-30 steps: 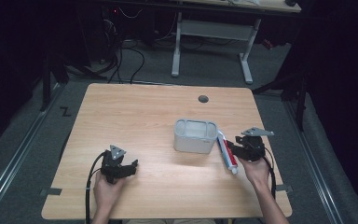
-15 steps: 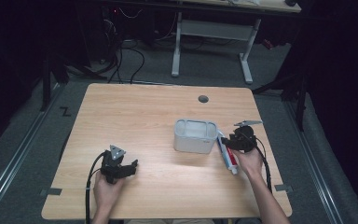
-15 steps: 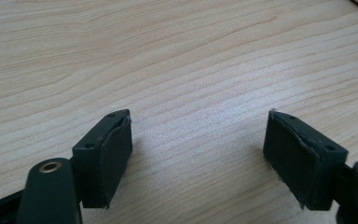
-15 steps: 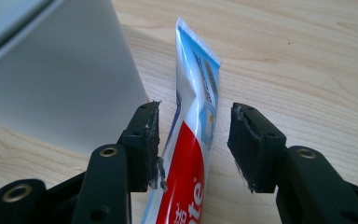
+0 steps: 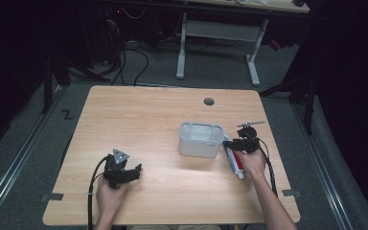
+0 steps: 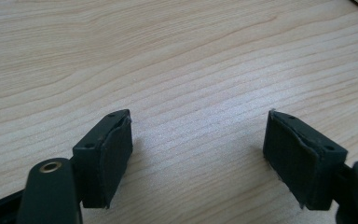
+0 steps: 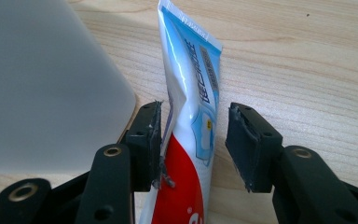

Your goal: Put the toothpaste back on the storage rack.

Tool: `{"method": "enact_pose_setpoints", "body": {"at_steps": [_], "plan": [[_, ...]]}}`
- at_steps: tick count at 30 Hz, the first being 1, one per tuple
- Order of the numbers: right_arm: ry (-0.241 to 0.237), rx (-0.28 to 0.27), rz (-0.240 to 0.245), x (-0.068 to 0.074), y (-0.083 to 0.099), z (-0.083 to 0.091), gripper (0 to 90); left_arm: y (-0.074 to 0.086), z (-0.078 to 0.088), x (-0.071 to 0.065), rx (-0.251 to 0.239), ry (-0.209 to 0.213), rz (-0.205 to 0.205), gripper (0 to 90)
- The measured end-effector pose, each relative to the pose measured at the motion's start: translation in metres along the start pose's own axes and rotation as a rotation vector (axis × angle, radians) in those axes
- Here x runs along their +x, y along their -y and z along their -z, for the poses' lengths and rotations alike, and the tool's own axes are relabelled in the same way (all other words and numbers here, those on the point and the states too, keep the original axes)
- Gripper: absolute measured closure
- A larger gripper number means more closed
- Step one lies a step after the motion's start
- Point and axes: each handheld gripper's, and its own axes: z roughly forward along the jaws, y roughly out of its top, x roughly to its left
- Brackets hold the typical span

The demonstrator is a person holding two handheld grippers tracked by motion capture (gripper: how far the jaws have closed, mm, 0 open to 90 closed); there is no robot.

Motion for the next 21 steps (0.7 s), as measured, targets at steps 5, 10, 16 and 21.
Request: {"method": "enact_pose_setpoints", "body": {"at_steps": [5, 10, 16, 21], "plan": [[0.014, 0.021, 0.009, 0.007, -0.005, -0.005, 55.2, 0.000, 0.000, 0.000, 0.000, 0.000, 0.000, 24.2], [0.034, 0.066, 0.010, 0.008, -0.009, -0.015, 56.8, 0.000, 0.000, 0.000, 0.000, 0.000, 0.000, 24.3], [0.014, 0.076, -0.020, 0.003, -0.008, -0.020, 59.6, 0.000, 0.000, 0.000, -0.001, -0.001, 0.000, 24.3], [-0.001, 0.080, -0.033, 0.001, -0.008, -0.019, 63.3, 0.000, 0.000, 0.000, -0.001, -0.001, 0.000, 24.3]]}}
